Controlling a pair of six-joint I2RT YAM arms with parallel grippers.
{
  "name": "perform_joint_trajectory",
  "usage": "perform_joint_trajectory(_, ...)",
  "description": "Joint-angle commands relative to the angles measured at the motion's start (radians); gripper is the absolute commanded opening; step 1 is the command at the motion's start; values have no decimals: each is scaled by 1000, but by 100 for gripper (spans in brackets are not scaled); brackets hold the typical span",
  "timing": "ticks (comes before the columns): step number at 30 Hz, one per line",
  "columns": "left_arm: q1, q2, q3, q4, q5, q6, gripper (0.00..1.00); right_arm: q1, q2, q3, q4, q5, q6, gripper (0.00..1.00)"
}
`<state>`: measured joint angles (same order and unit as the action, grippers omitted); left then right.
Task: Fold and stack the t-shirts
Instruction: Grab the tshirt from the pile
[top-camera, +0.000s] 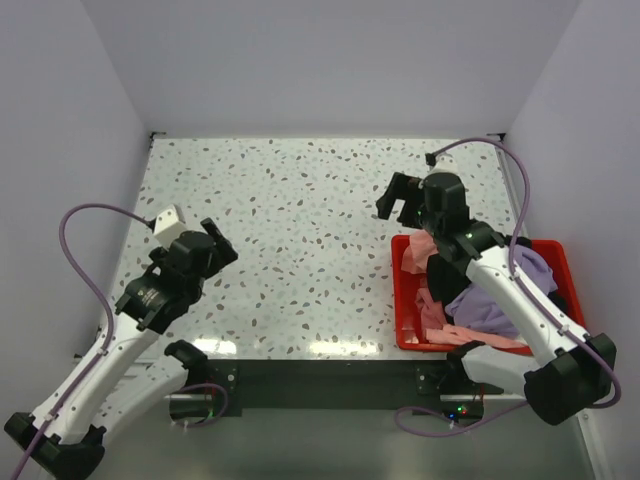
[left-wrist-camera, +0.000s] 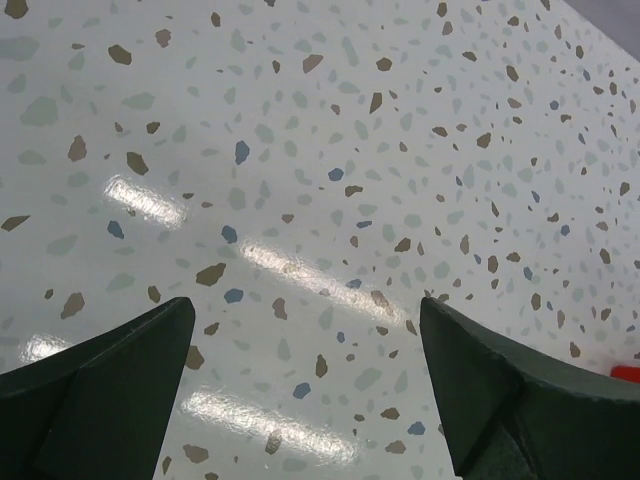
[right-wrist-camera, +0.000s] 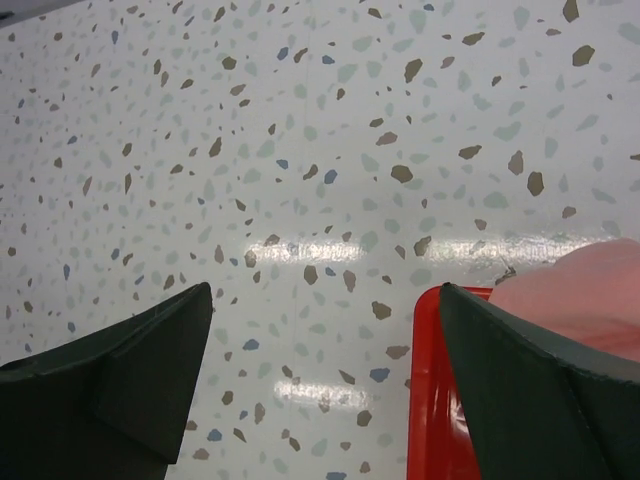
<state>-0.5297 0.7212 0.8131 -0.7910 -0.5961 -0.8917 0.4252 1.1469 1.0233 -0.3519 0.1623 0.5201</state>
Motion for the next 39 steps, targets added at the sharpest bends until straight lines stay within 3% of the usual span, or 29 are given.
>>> perform_joint_trajectory(1, 5, -23, 32, -11, -41, -27, 100, 0, 17, 29, 1, -27, -28, 99)
perform_joint_trajectory(5, 5, -37, 12, 12, -19, -21, 100, 0, 75, 163, -174, 60, -43, 99)
perform_joint_trajectory(14, 5, 4, -19, 134, 56, 40, 100, -37, 191, 480, -792, 627, 101, 99)
perform_joint_trajectory(21, 5, -2, -46, 179, 91, 66, 100, -415, 119, 475, -877, 616, 25, 99)
perform_joint_trajectory(24, 5, 3, -48, 190, 102, 73, 100, -521, 76, 443, -886, 586, 21, 99)
perform_joint_trajectory(33, 5, 23, -57, 207, 153, 86, 100, -575, -64, 222, -791, 398, -2, 98)
perform_joint_trajectory(38, 5, 8, -69, 208, 160, 85, 100, -575, -58, 146, -737, 356, -34, 92)
perform_joint_trajectory(39, 5, 6, -72, 208, 163, 85, 100, -575, -52, 141, -736, 358, -32, 85)
